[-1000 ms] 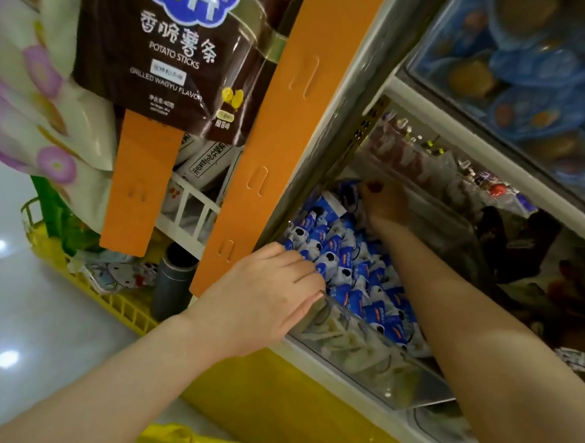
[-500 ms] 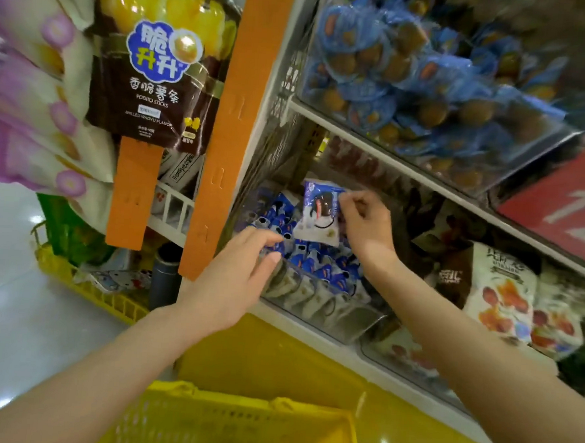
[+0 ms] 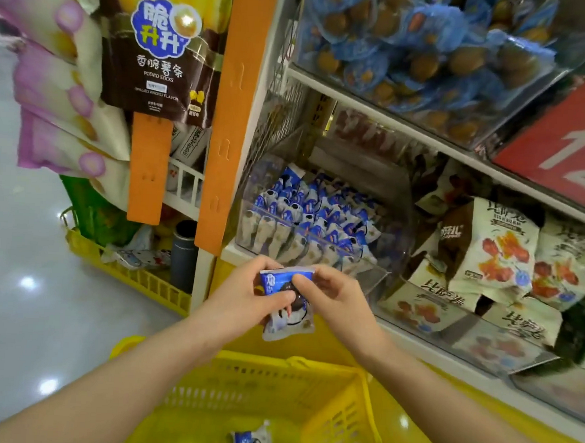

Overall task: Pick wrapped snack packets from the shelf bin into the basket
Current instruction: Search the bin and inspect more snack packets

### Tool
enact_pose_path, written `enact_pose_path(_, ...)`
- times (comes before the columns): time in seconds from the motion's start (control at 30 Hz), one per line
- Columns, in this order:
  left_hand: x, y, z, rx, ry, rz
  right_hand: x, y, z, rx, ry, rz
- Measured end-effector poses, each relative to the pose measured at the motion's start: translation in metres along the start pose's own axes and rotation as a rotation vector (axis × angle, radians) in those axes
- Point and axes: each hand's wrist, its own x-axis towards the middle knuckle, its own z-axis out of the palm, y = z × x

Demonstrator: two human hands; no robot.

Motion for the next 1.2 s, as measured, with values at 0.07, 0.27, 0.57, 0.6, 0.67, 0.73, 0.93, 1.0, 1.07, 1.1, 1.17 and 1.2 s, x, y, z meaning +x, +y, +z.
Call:
enact_pose_path(0.07,0.000,-0.002,0.002,-0.071,0.025,-0.033,0.000,0.004,0.005,0.028,0.020,0.019)
enact_pose_path(0.27,0.007,-0.011,0.005,0.040,0.156,0.008,-0.002,0.016,0.010,0.004,-0.014,0.066)
enact_pose_path(0.57,0.009,-0.015,0.020,-0.297,0.268,-0.149,-0.007,0.017,0.012,-0.052,-0.004,0.085)
enact_pose_path(0.6,0.009,-0.014,0.018,-0.223,0.271,-0.091,-0.007,0.016,0.013,-0.016,-0.007,0.092)
enact_pose_path(0.67,0.006,-0.012,0.016,-0.085,0.250,-0.010,-0.008,0.016,0.013,0.056,0.008,0.129)
enact_pose_path(0.73,0.004,-0.012,0.017,-0.066,0.220,-0.019,-0.008,0.016,0.012,0.154,0.045,0.182)
enact_pose_path(0.93,0.001,-0.008,0.021,-0.200,0.122,-0.120,-0.007,0.015,0.009,0.378,0.174,0.252)
enact_pose_path(1.0,0.001,-0.010,0.025,-0.148,0.076,-0.132,-0.006,0.014,0.004,0.395,0.215,0.263)
enact_pose_path(1.07,-0.001,-0.011,0.027,-0.114,0.090,-0.119,-0.005,0.014,0.000,0.332,0.194,0.234)
enact_pose_path(1.1,-0.001,-0.011,0.027,-0.127,0.108,-0.103,-0.005,0.013,0.001,0.276,0.155,0.209)
enact_pose_path(1.17,-0.001,-0.010,0.025,-0.169,0.158,-0.085,-0.005,0.013,0.002,0.185,0.046,0.164)
enact_pose_path(1.2,-0.001,-0.009,0.024,-0.177,0.184,-0.085,-0.005,0.014,0.004,0.169,0.007,0.148)
